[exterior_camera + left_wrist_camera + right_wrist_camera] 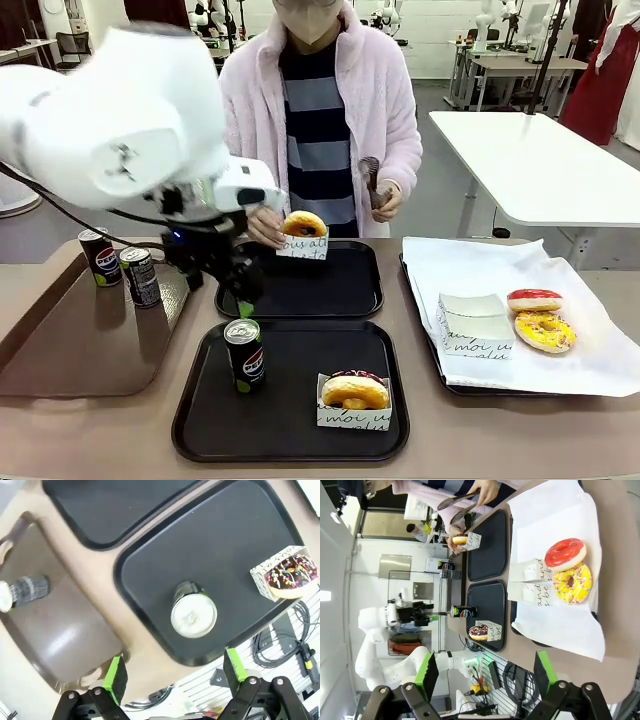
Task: Set up donuts and drinks on trays.
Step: Pick up one Pepsi coke and place it on the Flat Tray, then pick up one Pepsi coke from the Handle tray and place it on the Flat Tray without a Pepsi coke.
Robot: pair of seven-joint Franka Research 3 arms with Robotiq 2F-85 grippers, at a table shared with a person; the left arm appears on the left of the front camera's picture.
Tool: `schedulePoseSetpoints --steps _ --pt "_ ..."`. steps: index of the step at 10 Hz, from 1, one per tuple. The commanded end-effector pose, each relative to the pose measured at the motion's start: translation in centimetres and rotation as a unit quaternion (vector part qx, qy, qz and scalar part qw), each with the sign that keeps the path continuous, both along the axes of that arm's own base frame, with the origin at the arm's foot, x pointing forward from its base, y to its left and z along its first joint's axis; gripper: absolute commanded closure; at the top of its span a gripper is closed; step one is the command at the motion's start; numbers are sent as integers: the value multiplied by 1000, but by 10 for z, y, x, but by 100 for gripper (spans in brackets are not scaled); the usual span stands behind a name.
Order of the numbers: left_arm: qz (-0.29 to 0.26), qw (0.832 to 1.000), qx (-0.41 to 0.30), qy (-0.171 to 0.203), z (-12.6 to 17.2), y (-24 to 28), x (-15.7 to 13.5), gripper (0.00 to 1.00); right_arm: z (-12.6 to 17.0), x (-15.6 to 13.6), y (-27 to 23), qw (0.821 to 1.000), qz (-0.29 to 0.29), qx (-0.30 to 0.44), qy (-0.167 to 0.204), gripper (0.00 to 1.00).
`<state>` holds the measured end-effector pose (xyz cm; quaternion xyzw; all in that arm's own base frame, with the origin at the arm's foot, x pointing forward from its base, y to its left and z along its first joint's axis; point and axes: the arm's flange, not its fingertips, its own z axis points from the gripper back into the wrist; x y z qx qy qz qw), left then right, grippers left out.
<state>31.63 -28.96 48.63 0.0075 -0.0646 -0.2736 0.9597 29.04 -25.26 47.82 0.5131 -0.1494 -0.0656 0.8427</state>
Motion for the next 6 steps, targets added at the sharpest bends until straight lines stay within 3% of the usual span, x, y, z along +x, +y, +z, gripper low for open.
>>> schedulePoseSetpoints --steps 1,3,6 --pt "8 1000 -19 -10 15 38 -19 0 -1 1 0 1000 -1 7 -7 0" --pt "32 998 -37 -26 27 82 -18 0 -1 1 0 1000 -1 7 -7 0" --pt "94 994 -50 -19 32 139 1 0 -1 1 0 1000 -1 7 -7 0"
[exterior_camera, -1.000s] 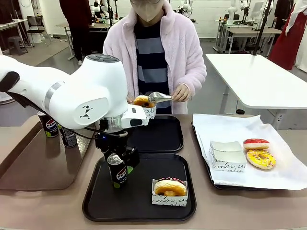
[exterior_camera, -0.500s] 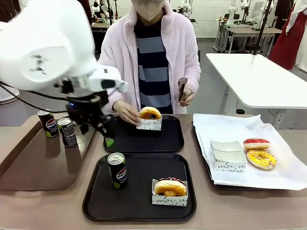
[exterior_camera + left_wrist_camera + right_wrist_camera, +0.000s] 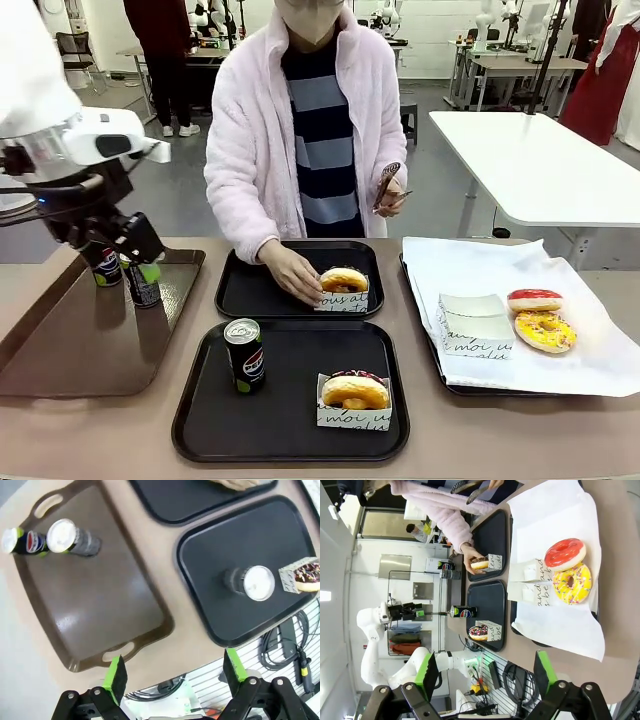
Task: Set up donuts and drinks on trays.
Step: Pick up one Pepsi coke from the Handle tray and place it on the Flat Tray without a Pepsi coke.
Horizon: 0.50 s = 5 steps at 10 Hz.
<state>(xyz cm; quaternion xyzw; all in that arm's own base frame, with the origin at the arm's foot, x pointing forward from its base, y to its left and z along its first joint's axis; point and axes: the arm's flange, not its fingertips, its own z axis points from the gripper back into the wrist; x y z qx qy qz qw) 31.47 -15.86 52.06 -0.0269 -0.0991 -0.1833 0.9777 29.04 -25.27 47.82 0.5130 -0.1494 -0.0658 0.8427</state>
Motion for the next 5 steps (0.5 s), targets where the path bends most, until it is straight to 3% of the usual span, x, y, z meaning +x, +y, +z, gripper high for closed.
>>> schedulePoseSetpoints --steps 1,2,5 --pt "20 1000 2 6 0 21 9 0 -1 1 0 1000 -1 7 -7 0" --pt "36 999 24 2 0 25 8 0 -1 1 0 1000 -1 7 -7 0" --pt "17 1000 -3 2 0 16 6 0 -1 1 0 1000 -1 7 -7 0"
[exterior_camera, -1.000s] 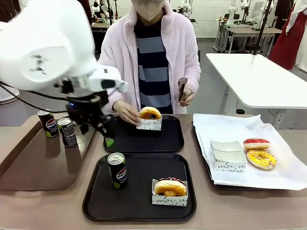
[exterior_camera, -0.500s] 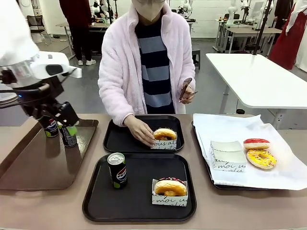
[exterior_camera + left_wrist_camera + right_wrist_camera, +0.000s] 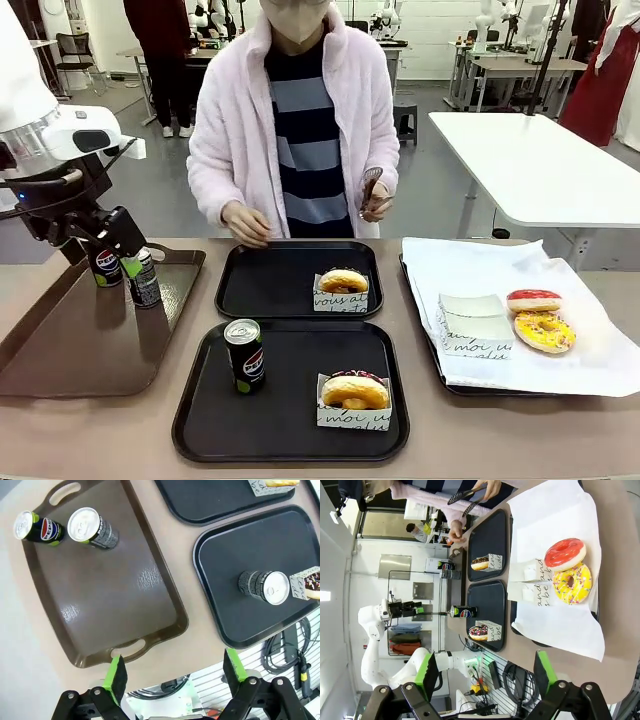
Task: Set up donuts and drinks on trays.
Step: Pick up one Pepsi coke from the Handle tray and place it on the Flat Tray without a Pepsi coke.
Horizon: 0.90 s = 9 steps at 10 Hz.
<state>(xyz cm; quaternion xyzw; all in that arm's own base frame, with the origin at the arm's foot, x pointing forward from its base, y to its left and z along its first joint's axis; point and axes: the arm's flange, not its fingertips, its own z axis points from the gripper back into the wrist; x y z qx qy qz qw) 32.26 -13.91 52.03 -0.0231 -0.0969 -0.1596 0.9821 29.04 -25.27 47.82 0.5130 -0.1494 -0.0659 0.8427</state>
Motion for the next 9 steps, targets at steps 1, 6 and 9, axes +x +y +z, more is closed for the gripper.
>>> schedulePoseSetpoints --steps 1,6,9 --pt "-7 1000 -5 0 0 -4 -2 0 -1 1 0 1000 -1 7 -7 0" --pt "41 996 -23 79 -8 13 72 0 -1 1 0 1000 -1 7 -7 0" --pt "110 990 -2 92 -23 23 161 0 -1 1 0 1000 -1 7 -7 0"
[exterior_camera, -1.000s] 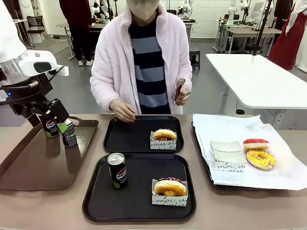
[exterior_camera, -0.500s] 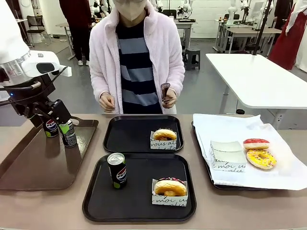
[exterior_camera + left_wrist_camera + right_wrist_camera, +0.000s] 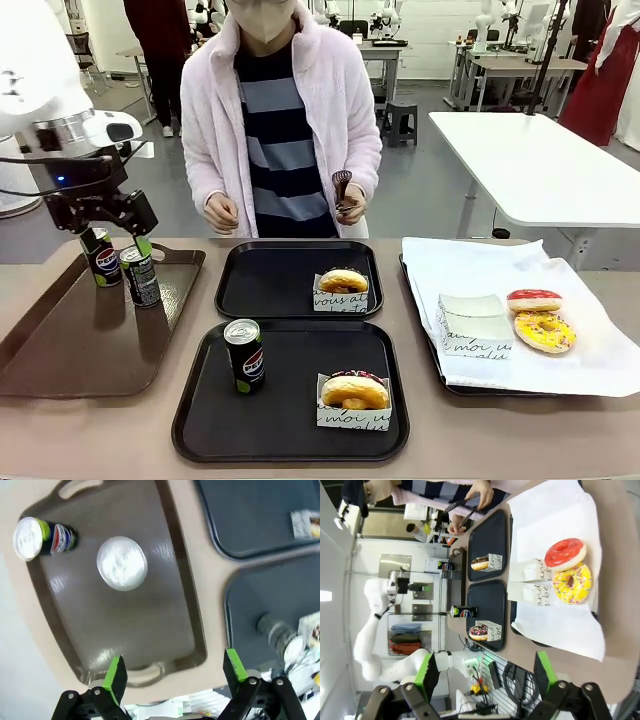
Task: Set up donuts and drinks on trays.
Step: Pick up one Pepsi coke from the Handle tray and place it on the Flat Tray without a Pepsi coke.
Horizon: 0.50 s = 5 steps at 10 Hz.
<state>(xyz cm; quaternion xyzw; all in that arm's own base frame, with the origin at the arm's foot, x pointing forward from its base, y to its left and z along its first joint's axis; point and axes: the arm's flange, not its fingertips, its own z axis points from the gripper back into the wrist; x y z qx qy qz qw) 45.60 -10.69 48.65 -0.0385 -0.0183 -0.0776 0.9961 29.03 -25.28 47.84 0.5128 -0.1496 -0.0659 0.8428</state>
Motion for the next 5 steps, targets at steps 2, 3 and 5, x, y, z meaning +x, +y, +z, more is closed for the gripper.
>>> schedulePoseSetpoints --steps 2,3,5 --pt "72 997 21 2 -7 -4 70 0 -1 1 0 1000 -1 7 -7 0" --pt "89 995 44 -12 -15 -3 82 0 -1 1 0 1000 -1 7 -7 0" --pt "97 993 67 -17 -28 1 96 0 -1 1 0 1000 -1 7 -7 0"
